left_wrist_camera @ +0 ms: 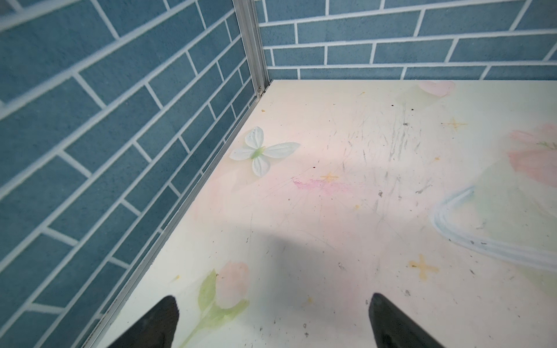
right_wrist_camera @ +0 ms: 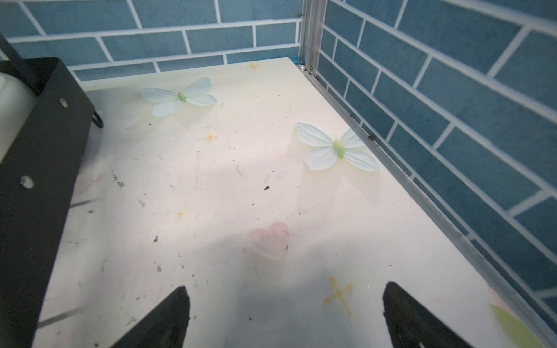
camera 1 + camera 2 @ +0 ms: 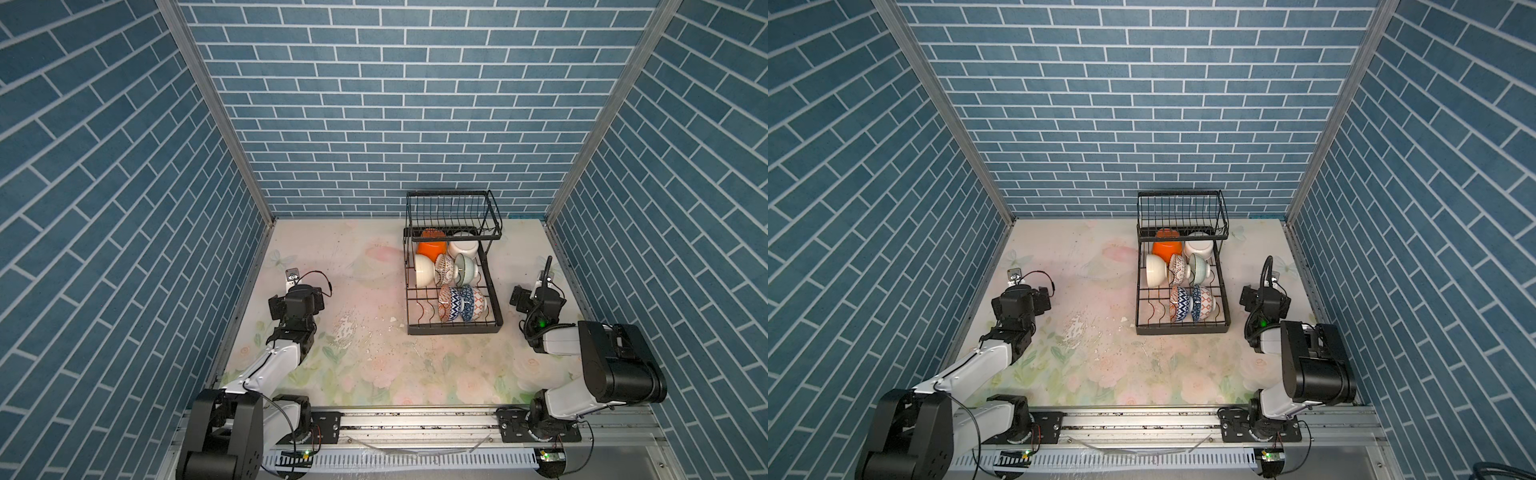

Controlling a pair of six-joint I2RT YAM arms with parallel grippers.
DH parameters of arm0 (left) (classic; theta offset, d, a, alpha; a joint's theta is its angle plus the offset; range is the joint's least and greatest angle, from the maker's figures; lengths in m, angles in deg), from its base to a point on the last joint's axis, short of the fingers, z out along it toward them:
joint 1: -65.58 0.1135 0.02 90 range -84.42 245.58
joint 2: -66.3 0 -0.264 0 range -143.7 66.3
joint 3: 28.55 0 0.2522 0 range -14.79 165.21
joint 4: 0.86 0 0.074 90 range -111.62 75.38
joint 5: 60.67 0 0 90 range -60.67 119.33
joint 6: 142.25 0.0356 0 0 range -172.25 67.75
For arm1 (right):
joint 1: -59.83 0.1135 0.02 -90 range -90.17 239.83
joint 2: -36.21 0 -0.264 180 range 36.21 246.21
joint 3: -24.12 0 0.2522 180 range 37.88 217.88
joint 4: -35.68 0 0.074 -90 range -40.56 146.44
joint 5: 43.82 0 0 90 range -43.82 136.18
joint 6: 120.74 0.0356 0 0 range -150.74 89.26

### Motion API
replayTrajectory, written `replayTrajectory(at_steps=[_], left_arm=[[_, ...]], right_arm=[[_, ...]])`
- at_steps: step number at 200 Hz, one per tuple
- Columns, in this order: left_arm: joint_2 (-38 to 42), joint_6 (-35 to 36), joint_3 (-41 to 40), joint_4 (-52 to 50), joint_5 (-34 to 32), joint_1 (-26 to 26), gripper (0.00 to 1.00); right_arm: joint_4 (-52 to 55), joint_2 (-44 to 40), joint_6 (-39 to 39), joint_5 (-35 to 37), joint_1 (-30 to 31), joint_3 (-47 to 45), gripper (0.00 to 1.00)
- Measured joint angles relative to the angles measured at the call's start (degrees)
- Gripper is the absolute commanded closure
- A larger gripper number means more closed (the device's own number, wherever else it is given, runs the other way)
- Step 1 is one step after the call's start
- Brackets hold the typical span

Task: Load bowls into a dish rack
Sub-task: Reset both arms

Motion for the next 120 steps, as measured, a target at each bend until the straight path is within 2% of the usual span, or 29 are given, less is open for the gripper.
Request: replayTrajectory(at_steps=[70,103,120], left_arm=[[-9.0,2.8,-5.9,21.4,4.9,0.7,0.00],[-17.5,4.4,-6.8,33.8,5.9,0.9,0.00],[-21.2,4.7,-6.5,35.9,6.0,0.9,0.01]], right_arm=[[-1.0,0.1,-0.4,-0.5,0.0,0.2,0.01],[-1.0,0.1,-0.4,-0.5,0.0,0.2,0.01],[-1.0,0.1,-0.4,-0.5,0.0,0.2,0.01]])
